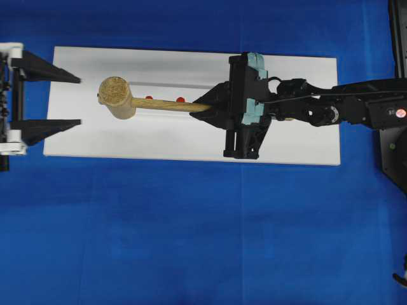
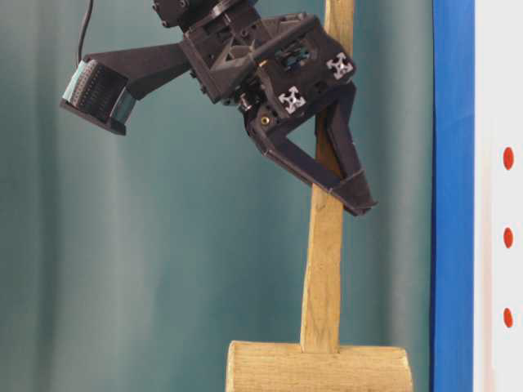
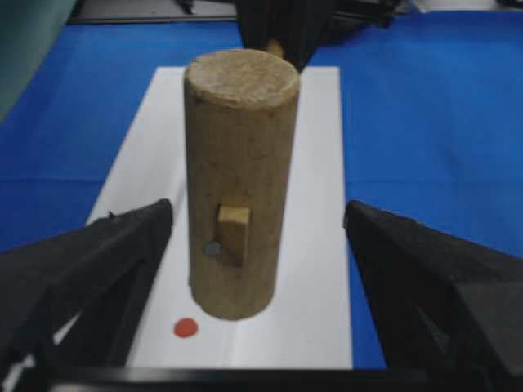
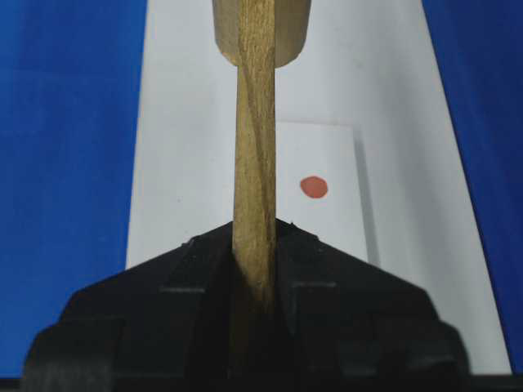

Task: Hit the mark with a hammer.
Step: 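Grasp the mallet head with the left gripper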

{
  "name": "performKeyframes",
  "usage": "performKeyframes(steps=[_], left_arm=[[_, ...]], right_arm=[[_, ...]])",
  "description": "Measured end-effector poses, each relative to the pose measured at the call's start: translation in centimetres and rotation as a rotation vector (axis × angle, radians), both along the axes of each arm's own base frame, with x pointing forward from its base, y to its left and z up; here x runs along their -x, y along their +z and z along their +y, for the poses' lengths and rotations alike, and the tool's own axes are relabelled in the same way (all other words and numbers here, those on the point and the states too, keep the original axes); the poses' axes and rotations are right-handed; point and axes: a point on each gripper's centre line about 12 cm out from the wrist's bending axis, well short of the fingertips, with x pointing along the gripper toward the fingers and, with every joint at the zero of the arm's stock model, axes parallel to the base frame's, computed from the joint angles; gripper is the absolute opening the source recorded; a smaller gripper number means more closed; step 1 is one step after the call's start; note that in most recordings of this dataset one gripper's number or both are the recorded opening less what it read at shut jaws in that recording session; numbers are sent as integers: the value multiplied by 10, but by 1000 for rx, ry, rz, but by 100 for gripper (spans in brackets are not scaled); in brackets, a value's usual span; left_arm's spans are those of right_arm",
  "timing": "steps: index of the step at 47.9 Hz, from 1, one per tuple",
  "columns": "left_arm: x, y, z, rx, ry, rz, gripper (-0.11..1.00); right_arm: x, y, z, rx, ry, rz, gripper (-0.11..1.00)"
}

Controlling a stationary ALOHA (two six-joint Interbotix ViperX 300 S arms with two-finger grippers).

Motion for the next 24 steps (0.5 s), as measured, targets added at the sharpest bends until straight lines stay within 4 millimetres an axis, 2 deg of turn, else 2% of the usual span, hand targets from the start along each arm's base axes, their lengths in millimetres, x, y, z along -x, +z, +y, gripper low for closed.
performKeyframes(steps=[13,24], left_arm=[[-34,-8,8,3,23,38,93],[-64,-16,15,2,34,97,93]], right_arm=[[0,0,0,-1,1,-1,2],[0,0,1,-1,3,1,2]])
